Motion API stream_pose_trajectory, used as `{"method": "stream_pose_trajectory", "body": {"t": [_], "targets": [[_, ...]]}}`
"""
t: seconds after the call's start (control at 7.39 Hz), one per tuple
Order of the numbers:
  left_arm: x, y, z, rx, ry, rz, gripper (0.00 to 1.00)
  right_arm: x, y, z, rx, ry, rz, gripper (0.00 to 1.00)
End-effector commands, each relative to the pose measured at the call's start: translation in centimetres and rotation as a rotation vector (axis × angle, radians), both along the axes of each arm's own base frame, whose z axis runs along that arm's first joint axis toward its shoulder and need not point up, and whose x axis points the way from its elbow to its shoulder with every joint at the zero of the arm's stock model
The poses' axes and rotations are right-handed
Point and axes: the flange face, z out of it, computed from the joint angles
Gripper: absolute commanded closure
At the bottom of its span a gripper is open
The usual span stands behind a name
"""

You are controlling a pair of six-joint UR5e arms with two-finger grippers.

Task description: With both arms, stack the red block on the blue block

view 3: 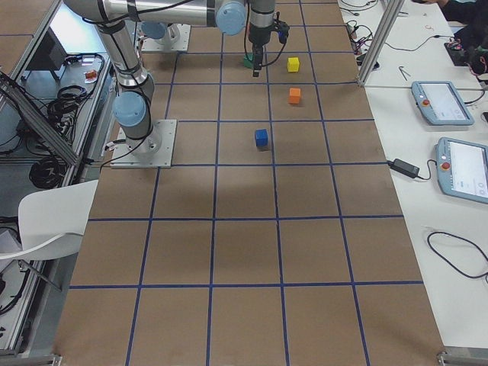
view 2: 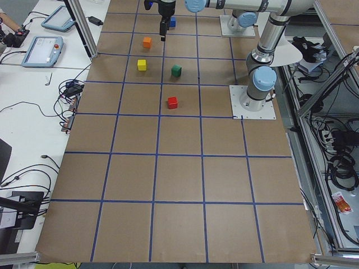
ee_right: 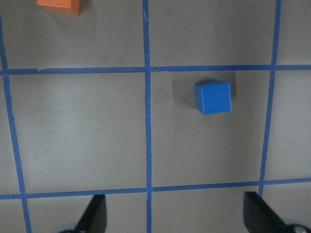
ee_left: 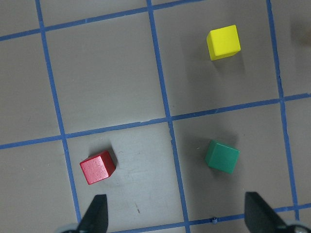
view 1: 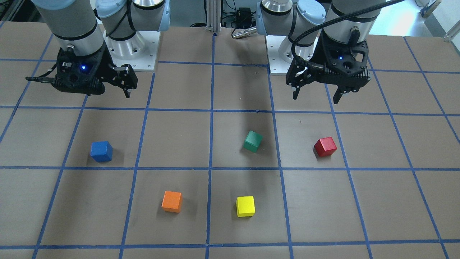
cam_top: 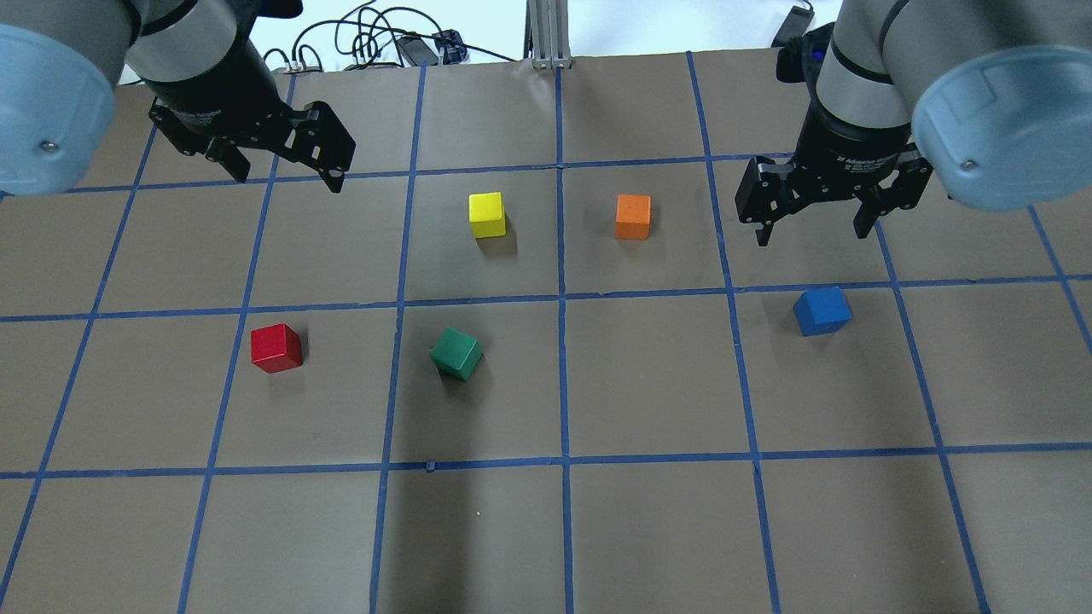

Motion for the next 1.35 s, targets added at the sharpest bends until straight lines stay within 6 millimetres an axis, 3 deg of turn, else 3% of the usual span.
{"method": "stream_pose_trajectory", "body": {"t": [0.0,0.54,0.81,0.95,1.22], "targets": [[0.0,0.0,-0.1,0.001,0.0,0.001,0.0,-0.1,0.5,0.7,-0.012,0.015,0.006,0.0],[0.0,0.0,-0.3,0.031,0.001,0.001,0.0,-0.2,0.5,0.6,-0.011,0.017,0.006,0.0],[-0.1,-1.5,-2.1,0.068,0.016,0.046,0.0,-0.2,0.5,0.6,-0.012,0.017,0.006,0.0],[0.6,-1.6,-2.2,0.071,0.016,0.048,0.0,-0.2,0.5,0.6,-0.012,0.017,0.006,0.0],[5.6,-2.6,-4.0,0.107,0.006,0.091,0.0,-0.2,0.5,0.4,-0.008,0.017,0.004,0.0]]}}
